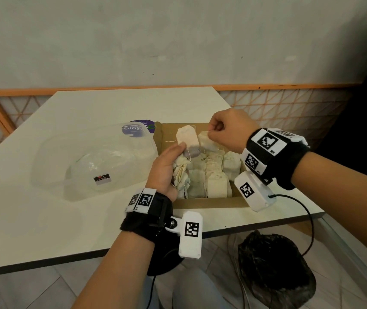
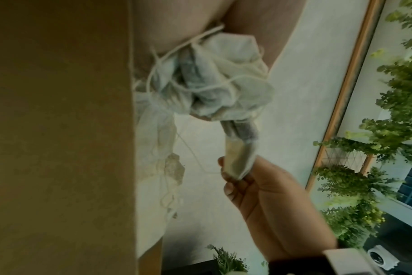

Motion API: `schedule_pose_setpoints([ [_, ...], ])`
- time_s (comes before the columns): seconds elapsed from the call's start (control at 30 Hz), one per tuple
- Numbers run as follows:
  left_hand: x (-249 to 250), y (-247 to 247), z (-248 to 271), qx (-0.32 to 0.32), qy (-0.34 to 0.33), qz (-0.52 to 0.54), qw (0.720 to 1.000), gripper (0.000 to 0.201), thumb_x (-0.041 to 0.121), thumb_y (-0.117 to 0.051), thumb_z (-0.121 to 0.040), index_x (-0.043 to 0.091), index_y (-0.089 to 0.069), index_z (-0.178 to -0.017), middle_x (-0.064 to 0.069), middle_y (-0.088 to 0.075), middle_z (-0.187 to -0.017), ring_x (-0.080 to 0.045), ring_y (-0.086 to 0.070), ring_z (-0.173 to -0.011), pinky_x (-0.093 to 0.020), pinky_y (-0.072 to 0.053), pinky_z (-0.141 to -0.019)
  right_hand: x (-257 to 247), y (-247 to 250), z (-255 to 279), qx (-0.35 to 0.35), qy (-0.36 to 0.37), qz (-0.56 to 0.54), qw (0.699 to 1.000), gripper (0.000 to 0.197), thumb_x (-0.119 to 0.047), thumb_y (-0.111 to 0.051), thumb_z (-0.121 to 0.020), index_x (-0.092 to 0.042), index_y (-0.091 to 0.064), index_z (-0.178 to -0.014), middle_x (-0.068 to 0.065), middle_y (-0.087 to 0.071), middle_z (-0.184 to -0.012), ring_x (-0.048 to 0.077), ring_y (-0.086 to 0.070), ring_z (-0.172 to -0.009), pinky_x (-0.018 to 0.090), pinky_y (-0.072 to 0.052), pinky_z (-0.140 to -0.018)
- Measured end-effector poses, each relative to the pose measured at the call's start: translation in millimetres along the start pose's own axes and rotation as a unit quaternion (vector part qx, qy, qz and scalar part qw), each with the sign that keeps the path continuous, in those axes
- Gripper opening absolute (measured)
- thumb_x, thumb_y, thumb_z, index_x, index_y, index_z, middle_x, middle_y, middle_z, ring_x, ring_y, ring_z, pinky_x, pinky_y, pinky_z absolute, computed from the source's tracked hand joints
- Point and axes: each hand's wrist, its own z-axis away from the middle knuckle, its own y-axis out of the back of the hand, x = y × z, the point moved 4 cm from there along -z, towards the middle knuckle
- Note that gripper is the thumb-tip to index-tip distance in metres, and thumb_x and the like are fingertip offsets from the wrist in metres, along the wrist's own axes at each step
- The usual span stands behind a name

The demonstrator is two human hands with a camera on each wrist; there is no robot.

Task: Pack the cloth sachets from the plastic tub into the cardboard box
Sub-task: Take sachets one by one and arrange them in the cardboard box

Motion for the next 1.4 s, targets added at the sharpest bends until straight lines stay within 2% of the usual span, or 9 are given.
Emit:
schedule_pose_setpoints([
  [0.1, 0, -5, 3, -0.023, -0.005, 0.002, 1.000, 0.025, 0.012, -0.054, -0.092, 0.014, -0.064, -0.070, -0.003, -0.067, -0.060, -0.007, -0.057, -0.040, -0.014, -0.043, -0.038, 8, 0, -1, -0.013, -0.015, 0.012, 1.000, 0.009, -0.016, -0.060, -0.080, -0.010, -0.065, -0.083, -0.004, -0.058, -0.073, 0.020, -0.060, -0.080, 0.029, -0.048, -0.071],
  [0.27, -4, -6, 2, 0.000, -0.021, -0.055, 0.998, 0.007, 0.008, -0.063, -0.086, 0.004, -0.068, -0.088, -0.010, -0.071, -0.076, -0.019, -0.066, -0.067, -0.029, -0.055, -0.065, 1, -6, 2, -0.073, -0.027, -0.117, 0.990, 0.014, -0.016, -0.061, -0.083, -0.003, -0.065, -0.085, 0.007, -0.066, -0.076, 0.015, -0.056, -0.065, 0.027, -0.046, -0.067],
  [0.5, -2, -6, 4, 0.020, -0.033, -0.085, 0.996, 0.006, 0.010, -0.066, -0.085, 0.007, -0.071, -0.083, -0.011, -0.071, -0.076, -0.023, -0.064, -0.070, -0.033, -0.052, -0.072, -3, -6, 2, -0.120, -0.061, -0.271, 0.953, 0.005, -0.005, -0.059, -0.086, -0.005, -0.062, -0.083, 0.002, -0.065, -0.068, 0.001, -0.060, -0.050, 0.014, -0.048, -0.051],
  [0.7, -1, -8, 6, 0.027, -0.041, -0.085, 0.995, 0.007, 0.009, -0.067, -0.084, 0.004, -0.071, -0.088, -0.022, -0.067, -0.092, -0.032, -0.061, -0.089, -0.051, -0.047, -0.093, -5, -10, 7, -0.130, -0.042, -0.234, 0.963, 0.022, -0.032, -0.069, -0.081, -0.011, -0.070, -0.088, 0.004, -0.070, -0.078, 0.010, -0.063, -0.065, 0.022, -0.053, -0.064],
  [0.9, 0, -5, 5, 0.038, -0.036, -0.038, 0.998, 0.009, 0.009, -0.067, -0.083, 0.008, -0.069, -0.092, -0.016, -0.069, -0.093, -0.027, -0.064, -0.083, -0.044, -0.053, -0.085, 11, -1, 8, -0.068, -0.035, -0.128, 0.989, 0.013, -0.016, -0.072, -0.077, -0.011, -0.068, -0.089, -0.006, -0.059, -0.069, 0.005, -0.052, -0.061, 0.022, -0.041, -0.064],
  [1.07, 0, 1, -1, 0.062, -0.028, 0.015, 0.998, 0.003, 0.012, -0.066, -0.084, 0.013, -0.066, -0.087, -0.002, -0.068, -0.079, -0.020, -0.063, -0.076, -0.042, -0.053, -0.084, 55, 3, 26, -0.138, -0.087, -0.044, 0.986, 0.024, -0.018, -0.072, -0.078, 0.003, -0.064, -0.087, 0.007, -0.062, -0.077, 0.013, -0.052, -0.067, 0.025, -0.039, -0.064],
  [1.2, -1, 4, -5, 0.049, -0.023, 0.060, 0.997, 0.003, 0.015, -0.065, -0.086, 0.014, -0.063, -0.084, 0.000, -0.062, -0.074, -0.015, -0.061, -0.067, -0.032, -0.055, -0.071, 82, 0, 39, -0.156, -0.129, -0.020, 0.979, 0.023, -0.022, -0.074, -0.076, -0.002, -0.065, -0.081, -0.001, -0.052, -0.063, 0.013, -0.045, -0.063, 0.026, -0.035, -0.063],
  [1.3, 3, 3, -4, 0.026, -0.028, 0.107, 0.994, 0.013, 0.014, -0.058, -0.091, 0.015, -0.063, -0.079, 0.002, -0.061, -0.070, -0.008, -0.058, -0.057, -0.021, -0.052, -0.057, 90, -1, 41, -0.145, -0.138, -0.024, 0.980, 0.028, -0.023, -0.073, -0.076, 0.001, -0.067, -0.090, 0.006, -0.056, -0.072, 0.016, -0.047, -0.069, 0.029, -0.037, -0.068],
  [1.4, 5, 1, -1, -0.002, -0.028, 0.132, 0.991, 0.013, 0.015, -0.055, -0.092, 0.016, -0.064, -0.083, 0.003, -0.061, -0.074, -0.007, -0.055, -0.061, -0.020, -0.051, -0.056, 86, -2, 42, -0.152, -0.120, -0.034, 0.980, 0.030, -0.023, -0.073, -0.076, -0.002, -0.068, -0.098, 0.007, -0.061, -0.082, 0.014, -0.050, -0.074, 0.024, -0.037, -0.066],
])
